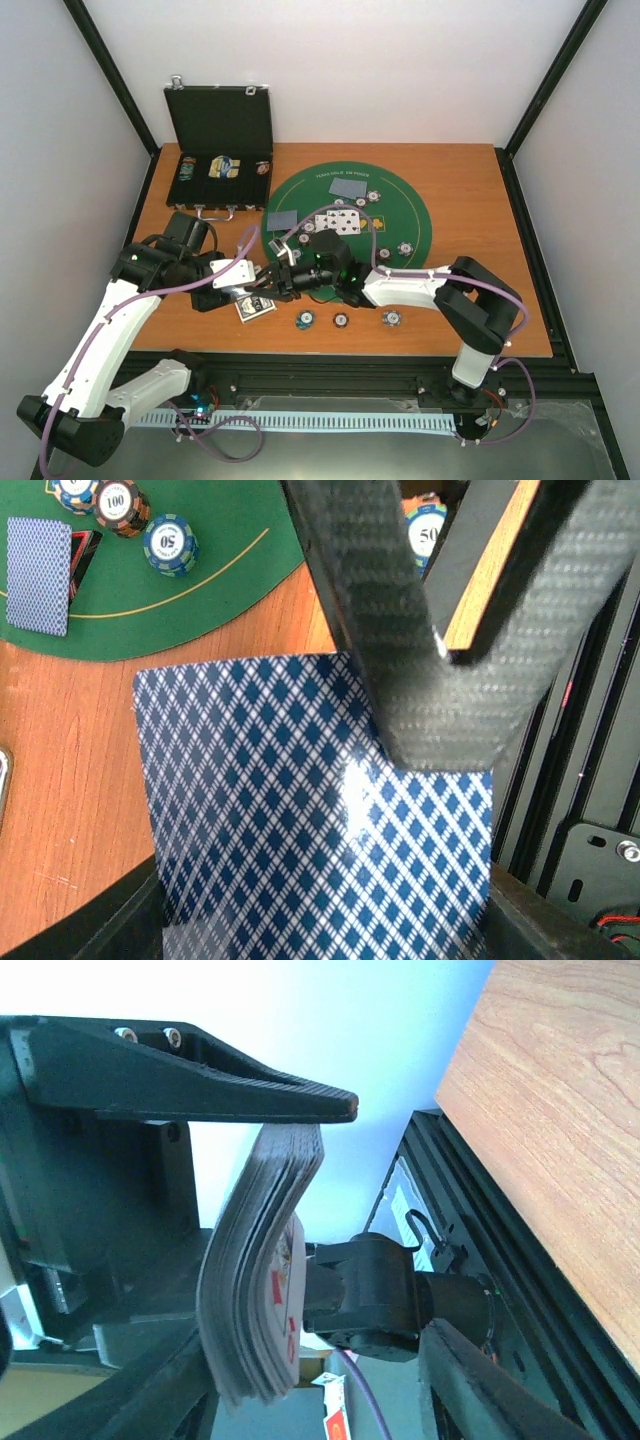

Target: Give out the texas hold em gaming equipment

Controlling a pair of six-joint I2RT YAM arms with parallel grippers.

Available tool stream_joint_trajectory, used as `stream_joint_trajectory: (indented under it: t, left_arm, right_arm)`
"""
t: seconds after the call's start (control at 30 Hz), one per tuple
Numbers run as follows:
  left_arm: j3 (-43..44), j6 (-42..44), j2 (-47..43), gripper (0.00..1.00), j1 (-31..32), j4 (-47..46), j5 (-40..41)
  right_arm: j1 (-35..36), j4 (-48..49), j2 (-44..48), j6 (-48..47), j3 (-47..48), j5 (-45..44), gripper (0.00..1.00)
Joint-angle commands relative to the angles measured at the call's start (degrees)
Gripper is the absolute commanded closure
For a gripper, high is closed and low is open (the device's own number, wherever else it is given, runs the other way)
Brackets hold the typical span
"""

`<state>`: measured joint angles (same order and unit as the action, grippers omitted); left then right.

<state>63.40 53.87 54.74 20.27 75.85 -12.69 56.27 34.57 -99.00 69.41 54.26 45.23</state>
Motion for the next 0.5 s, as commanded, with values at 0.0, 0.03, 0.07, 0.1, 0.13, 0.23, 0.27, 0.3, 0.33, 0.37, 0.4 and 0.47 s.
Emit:
stream_joint_trajectory:
  t: [0.0,0.03,0.07,0.1,0.13,0.23,0.27,0.3,0.33,0.37,0.4,0.47]
  left_arm:
    - [1.32,0.02,-0.68,0.84,0.07,0.61,-2.03]
    - [1.25,0.02,-0.71,0.84,0.04,0.58,-2.01]
    - [1.21,0.09,-0.79,0.84,0.03,0.58,-1.98]
    - [1.20,0.12,-0.80,0.84,0.03,0.55,-1.96]
    - [1.20,0.13,-0.83,0.84,0.03,0.63,-1.91]
    - [1.20,0.14,-0.97,0.84,0.04,0.87,-1.69]
    - [1.20,0.18,-1.02,0.84,0.03,0.93,-1.64]
    - [1.17,0.25,-1.15,0.84,0.03,0.90,-1.54]
    - [1.12,0.39,-1.26,0.84,0.03,0.90,-1.52]
    - [1.12,0.39,-1.22,0.84,0.04,0.89,-1.45]
    - [1.12,0.42,-1.27,0.84,0.03,0.95,-1.45]
    - [1.16,0.37,-1.30,0.84,0.03,0.89,-1.46]
  right_arm:
    - [0.52,3.03,-3.66,2.84,2.74,0.41,0.46]
    - [0.82,3.36,-4.43,3.20,3.52,0.58,0.45]
    - [1.04,3.81,-5.17,3.58,4.25,0.80,0.45]
    - [1.11,4.41,-5.88,4.04,4.73,1.02,0.45]
    - [1.12,4.91,-6.60,4.57,5.06,1.20,0.45]
    - [1.04,5.07,-8.03,5.09,5.35,1.34,0.47]
    - [0.95,4.97,-8.38,5.23,5.35,1.30,0.48]
    - [0.79,4.92,-8.49,5.29,5.25,1.30,0.49]
    - [0.55,4.72,-8.54,5.22,4.98,1.22,0.50]
    - [0.23,4.26,-8.53,5.15,4.67,1.11,0.52]
    - [-0.21,3.70,-8.31,4.90,4.01,0.84,0.53]
    - [-1.27,1.94,-7.78,4.85,2.64,0.13,0.55]
